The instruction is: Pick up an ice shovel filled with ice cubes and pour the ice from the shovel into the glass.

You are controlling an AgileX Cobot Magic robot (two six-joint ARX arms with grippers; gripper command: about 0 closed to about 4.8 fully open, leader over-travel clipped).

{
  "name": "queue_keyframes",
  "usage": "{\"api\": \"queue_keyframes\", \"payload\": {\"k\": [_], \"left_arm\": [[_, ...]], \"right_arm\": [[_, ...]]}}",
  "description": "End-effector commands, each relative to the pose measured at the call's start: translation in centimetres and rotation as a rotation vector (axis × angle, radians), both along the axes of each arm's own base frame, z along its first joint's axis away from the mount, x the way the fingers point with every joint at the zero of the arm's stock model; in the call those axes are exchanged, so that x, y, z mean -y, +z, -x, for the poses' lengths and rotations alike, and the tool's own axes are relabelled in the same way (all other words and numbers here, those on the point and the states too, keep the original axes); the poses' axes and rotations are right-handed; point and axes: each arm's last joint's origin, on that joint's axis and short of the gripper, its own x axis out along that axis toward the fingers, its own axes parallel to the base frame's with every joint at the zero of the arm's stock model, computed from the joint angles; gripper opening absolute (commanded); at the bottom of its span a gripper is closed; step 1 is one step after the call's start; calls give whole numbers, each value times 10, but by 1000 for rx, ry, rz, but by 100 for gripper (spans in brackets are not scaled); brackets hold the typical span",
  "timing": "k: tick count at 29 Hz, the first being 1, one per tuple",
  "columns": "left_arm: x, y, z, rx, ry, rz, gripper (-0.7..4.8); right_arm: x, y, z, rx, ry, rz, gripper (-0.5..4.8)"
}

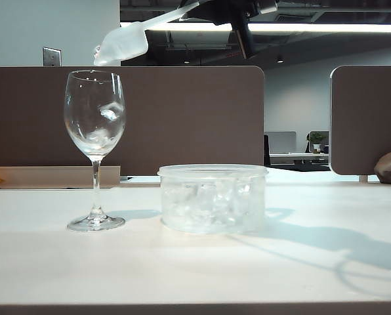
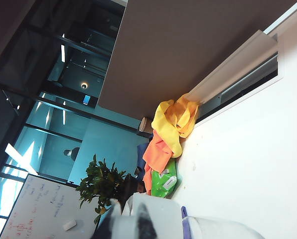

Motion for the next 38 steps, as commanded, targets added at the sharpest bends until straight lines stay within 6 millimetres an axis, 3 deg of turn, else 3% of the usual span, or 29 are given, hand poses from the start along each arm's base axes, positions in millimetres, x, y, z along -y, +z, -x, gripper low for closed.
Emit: {"api": "queue_keyframes", "payload": {"k": [1, 19, 23, 29, 35, 38], "left_arm": [[0, 0, 0, -2, -1, -3, 29], [0, 0, 0, -2, -1, -3, 29], [0, 0, 0, -2, -1, -3, 29], [0, 0, 0, -2, -1, -3, 29], [0, 0, 0, -2, -1, -3, 29], [0, 0, 0, -2, -1, -3, 29]], "right_arm": [[1, 6, 1, 29, 7, -11, -2], [1, 6, 0, 80, 13, 53, -2], [2, 15, -1, 100, -1, 37, -2], [23, 29, -5, 134, -70, 31, -2], [52, 32, -2, 139, -127, 241, -2], [65, 24, 0, 122, -149, 309, -2]]}}
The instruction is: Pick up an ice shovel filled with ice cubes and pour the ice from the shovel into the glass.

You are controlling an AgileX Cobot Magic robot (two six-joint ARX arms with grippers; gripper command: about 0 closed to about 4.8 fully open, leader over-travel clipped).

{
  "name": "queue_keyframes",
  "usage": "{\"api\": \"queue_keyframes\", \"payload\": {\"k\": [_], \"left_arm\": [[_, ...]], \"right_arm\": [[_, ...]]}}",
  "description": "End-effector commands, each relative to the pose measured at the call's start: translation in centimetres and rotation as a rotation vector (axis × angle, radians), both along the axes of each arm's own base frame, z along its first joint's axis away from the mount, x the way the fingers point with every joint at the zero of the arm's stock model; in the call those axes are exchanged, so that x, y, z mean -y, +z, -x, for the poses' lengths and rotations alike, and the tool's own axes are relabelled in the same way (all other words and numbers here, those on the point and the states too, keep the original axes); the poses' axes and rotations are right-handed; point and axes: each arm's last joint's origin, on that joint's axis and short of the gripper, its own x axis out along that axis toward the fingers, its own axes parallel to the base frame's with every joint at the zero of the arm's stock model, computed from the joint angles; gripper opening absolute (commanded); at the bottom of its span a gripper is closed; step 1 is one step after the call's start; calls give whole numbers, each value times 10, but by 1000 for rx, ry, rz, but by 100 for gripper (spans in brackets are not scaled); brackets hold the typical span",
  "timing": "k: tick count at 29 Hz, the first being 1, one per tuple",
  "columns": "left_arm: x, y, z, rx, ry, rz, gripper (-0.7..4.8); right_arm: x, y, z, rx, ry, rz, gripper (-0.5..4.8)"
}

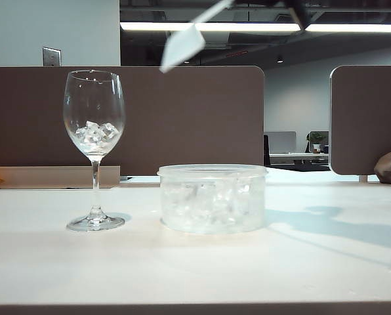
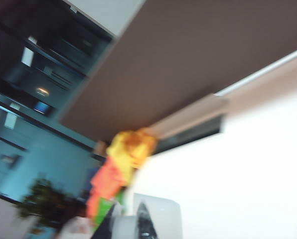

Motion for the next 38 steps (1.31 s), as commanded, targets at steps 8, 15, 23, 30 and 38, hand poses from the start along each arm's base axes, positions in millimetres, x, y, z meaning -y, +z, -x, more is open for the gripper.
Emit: {"api": "queue_keyframes", "payload": {"k": [8, 15, 23, 30, 38], "left_arm": [[0, 0, 0, -2, -1, -3, 29], [0, 0, 0, -2, -1, -3, 29], [0, 0, 0, -2, -1, -3, 29], [0, 0, 0, -2, -1, -3, 29], [0, 0, 0, -2, -1, -3, 29]], "right_arm": [[20, -72, 12, -141, -43, 166, -1], [27, -109, 20, -196, -78, 197, -1], [25, -127, 17, -240, -63, 182, -1], [29, -129, 23, -211, -114, 179, 170], [42, -112, 42, -94, -152, 295, 90]]}}
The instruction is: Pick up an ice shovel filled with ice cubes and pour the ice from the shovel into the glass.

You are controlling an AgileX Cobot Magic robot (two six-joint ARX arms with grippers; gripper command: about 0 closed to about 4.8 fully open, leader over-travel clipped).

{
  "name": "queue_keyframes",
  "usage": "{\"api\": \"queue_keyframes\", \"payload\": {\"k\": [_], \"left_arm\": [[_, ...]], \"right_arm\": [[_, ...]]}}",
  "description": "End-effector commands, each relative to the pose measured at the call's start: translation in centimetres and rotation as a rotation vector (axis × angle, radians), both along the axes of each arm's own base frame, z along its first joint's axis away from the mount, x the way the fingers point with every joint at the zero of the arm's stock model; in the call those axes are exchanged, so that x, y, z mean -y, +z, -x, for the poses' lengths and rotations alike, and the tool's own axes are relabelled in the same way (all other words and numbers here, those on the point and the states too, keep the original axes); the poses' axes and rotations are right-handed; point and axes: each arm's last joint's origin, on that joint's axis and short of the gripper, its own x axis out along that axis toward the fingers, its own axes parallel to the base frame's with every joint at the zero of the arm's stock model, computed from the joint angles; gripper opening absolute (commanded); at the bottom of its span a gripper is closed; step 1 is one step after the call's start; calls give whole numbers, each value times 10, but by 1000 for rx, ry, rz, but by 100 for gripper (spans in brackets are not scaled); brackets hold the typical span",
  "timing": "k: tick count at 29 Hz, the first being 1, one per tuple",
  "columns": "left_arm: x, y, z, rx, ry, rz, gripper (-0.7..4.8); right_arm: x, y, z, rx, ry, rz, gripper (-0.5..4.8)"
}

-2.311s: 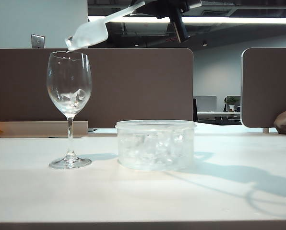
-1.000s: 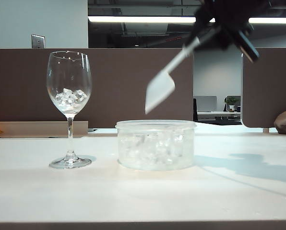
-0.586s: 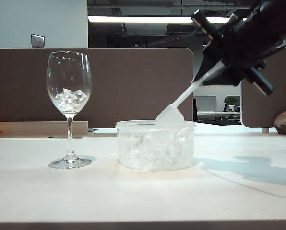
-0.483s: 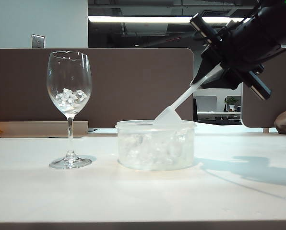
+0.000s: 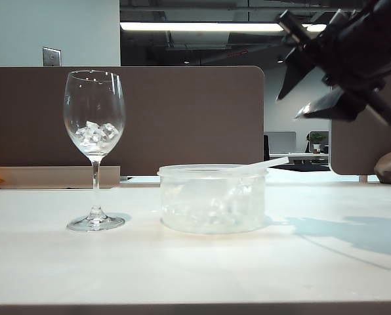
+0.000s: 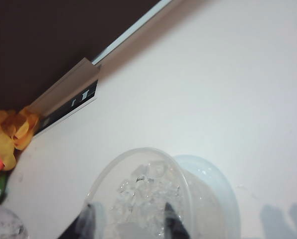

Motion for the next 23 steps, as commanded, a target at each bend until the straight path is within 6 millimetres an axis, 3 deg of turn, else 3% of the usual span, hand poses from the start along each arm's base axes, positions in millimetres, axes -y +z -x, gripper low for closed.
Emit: {"api": "queue_keyframes", "payload": {"k": [1, 4, 11, 23], "left_arm": [[0, 0, 0, -2, -1, -3, 29], [0, 0, 0, -2, -1, -3, 29], [0, 0, 0, -2, -1, -3, 29], [0, 0, 0, -2, -1, -3, 29]], "right_arm": [[4, 9, 9, 58, 30, 97, 54], [11, 15, 20, 87, 37, 201, -6], [28, 20, 48, 145, 28, 441, -6], [88, -15, 93, 149, -118, 430, -6]]}}
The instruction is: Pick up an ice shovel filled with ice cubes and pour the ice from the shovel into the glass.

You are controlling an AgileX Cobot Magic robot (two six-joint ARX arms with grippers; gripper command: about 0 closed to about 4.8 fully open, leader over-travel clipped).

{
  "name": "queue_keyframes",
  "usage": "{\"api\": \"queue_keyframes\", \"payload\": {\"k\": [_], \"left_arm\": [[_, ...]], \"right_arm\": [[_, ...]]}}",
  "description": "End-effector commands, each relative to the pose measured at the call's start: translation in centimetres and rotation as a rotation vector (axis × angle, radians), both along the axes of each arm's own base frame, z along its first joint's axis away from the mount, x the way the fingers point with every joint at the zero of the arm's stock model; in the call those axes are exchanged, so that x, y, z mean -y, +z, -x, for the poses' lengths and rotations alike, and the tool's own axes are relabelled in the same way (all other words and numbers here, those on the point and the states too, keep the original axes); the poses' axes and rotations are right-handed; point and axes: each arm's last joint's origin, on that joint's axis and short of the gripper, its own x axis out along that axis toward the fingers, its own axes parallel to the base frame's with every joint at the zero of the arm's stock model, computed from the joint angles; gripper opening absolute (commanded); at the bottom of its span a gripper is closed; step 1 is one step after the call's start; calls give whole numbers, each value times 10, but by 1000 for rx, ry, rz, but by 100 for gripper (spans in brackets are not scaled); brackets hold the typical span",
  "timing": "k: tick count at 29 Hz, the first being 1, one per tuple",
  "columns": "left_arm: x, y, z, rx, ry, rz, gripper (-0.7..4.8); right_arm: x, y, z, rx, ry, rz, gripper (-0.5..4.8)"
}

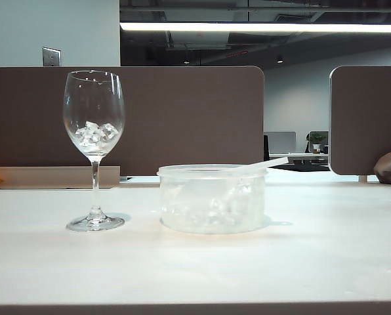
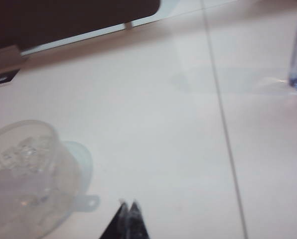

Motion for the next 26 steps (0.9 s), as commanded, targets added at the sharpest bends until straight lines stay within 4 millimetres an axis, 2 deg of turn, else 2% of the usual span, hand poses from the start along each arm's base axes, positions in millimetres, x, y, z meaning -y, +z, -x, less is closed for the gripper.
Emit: {"api": "queue_keyframes", "payload": {"k": [1, 5, 14, 19, 26], "left_arm": [[0, 0, 0, -2, -1, -3, 29], [0, 0, 0, -2, -1, -3, 29], [0, 0, 0, -2, -1, -3, 29], [0, 0, 0, -2, -1, -3, 29], [0, 0, 0, -2, -1, -3, 29]], "right_arm": [[9, -6, 7, 7, -33, 12, -6], [15, -13, 12, 5, -10, 82, -6], [17, -44, 21, -19, 54, 239, -6], [18, -63, 28, -31, 52, 242, -6], [25, -73, 35, 14, 16, 226, -6]]}}
